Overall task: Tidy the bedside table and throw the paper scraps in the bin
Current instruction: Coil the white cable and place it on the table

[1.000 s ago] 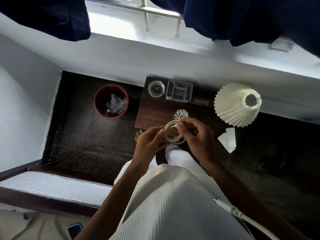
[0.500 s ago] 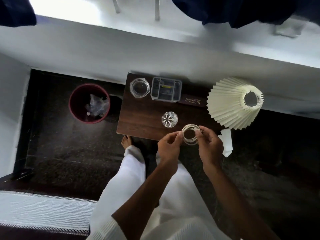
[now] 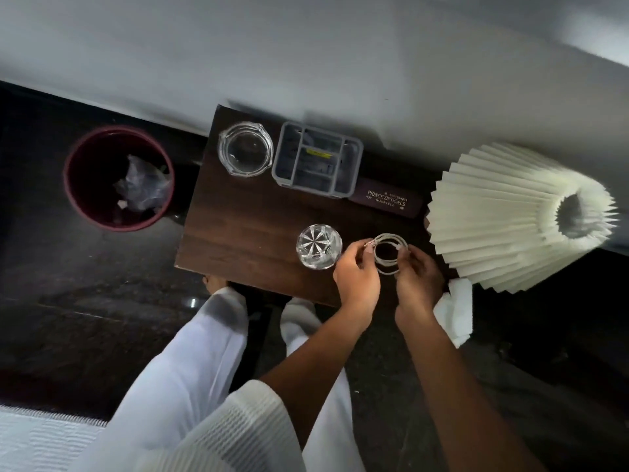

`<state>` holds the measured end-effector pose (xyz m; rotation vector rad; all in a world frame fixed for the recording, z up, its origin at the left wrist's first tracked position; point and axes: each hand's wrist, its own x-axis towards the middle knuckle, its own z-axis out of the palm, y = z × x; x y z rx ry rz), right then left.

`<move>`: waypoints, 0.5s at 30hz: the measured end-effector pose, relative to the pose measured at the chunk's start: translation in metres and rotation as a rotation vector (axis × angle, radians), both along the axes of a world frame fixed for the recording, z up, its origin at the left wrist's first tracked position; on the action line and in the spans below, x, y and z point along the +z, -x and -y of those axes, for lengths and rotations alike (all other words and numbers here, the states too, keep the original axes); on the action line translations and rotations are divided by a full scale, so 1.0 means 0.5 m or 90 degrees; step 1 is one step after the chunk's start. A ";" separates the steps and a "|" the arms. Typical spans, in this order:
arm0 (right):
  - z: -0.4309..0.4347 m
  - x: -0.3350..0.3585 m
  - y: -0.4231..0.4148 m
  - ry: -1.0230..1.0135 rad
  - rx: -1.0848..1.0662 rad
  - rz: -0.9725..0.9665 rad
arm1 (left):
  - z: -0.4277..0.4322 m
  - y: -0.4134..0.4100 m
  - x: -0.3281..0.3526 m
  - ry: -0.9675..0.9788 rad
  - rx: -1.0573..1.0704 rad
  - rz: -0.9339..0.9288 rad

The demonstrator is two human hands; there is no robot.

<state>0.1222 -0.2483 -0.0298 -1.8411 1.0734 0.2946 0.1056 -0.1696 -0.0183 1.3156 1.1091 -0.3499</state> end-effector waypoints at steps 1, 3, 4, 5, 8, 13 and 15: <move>0.000 -0.017 -0.008 -0.005 -0.014 0.001 | 0.009 -0.008 -0.013 -0.027 -0.005 0.002; -0.001 -0.043 -0.018 0.007 -0.013 0.012 | 0.024 -0.026 -0.032 -0.078 -0.016 -0.002; -0.002 -0.053 -0.023 0.015 -0.009 0.015 | 0.029 -0.036 -0.039 -0.094 -0.015 -0.005; -0.004 -0.059 -0.026 0.013 -0.009 0.017 | 0.031 -0.044 -0.043 -0.104 -0.012 -0.007; -0.010 -0.073 -0.034 0.007 0.000 0.012 | 0.034 -0.064 -0.054 -0.125 -0.019 -0.004; -0.014 -0.080 -0.036 0.035 0.014 0.001 | 0.032 -0.065 -0.060 -0.140 -0.048 0.000; -0.016 -0.083 -0.036 0.034 0.019 -0.004 | 0.029 -0.062 -0.064 -0.142 -0.066 0.003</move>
